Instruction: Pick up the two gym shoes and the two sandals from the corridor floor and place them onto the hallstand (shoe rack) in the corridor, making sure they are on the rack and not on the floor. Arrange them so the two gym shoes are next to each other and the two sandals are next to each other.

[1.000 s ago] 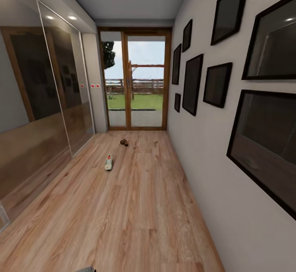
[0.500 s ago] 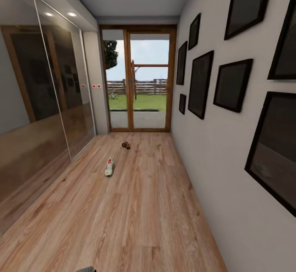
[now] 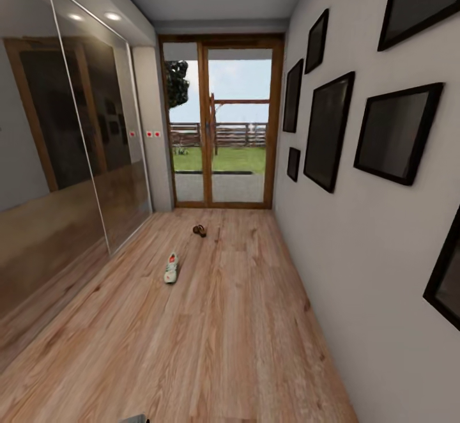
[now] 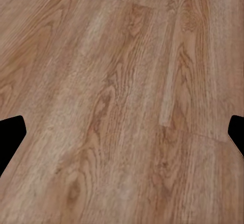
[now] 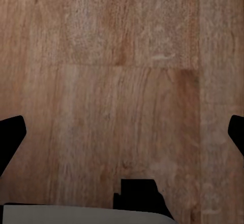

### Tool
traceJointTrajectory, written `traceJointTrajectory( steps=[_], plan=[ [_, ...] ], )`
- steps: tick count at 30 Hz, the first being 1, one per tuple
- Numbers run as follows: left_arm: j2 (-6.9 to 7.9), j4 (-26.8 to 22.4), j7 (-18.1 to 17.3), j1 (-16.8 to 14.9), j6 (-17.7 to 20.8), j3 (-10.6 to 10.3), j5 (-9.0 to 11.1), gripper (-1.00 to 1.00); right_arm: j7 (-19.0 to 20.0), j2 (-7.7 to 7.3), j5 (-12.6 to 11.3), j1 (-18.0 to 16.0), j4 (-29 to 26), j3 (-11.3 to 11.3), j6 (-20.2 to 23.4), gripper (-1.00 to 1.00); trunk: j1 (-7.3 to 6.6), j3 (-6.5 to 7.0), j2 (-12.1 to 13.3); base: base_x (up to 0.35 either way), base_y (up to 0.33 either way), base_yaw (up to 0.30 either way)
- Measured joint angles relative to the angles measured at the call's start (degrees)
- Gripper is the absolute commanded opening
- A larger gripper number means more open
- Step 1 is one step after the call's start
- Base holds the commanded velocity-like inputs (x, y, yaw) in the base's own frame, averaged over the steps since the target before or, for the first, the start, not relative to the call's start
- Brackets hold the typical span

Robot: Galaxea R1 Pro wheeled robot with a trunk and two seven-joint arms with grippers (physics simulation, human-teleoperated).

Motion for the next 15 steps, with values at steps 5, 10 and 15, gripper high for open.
traceJointTrajectory(
  steps=[5,10,15],
  plan=[
    [0.0,0.0,0.0,0.0,0.0,0.0,0.0,1.0,0.0,0.0,0.0,0.0,0.0,0.0,0.0,1.0,0.0,0.0,0.0,0.347,0.0,0.001],
    [0.0,0.0,0.0,0.0,0.0,0.0,0.0,1.0,0.0,0.0,0.0,0.0,0.0,0.0,0.0,1.0,0.0,0.0,0.0,0.348,0.0,0.0],
    [0.0,0.0,0.0,0.0,0.0,0.0,0.0,1.0,0.0,0.0,0.0,0.0,0.0,0.0,0.0,1.0,0.0,0.0,0.0,0.347,0.0,0.0]
  ],
)
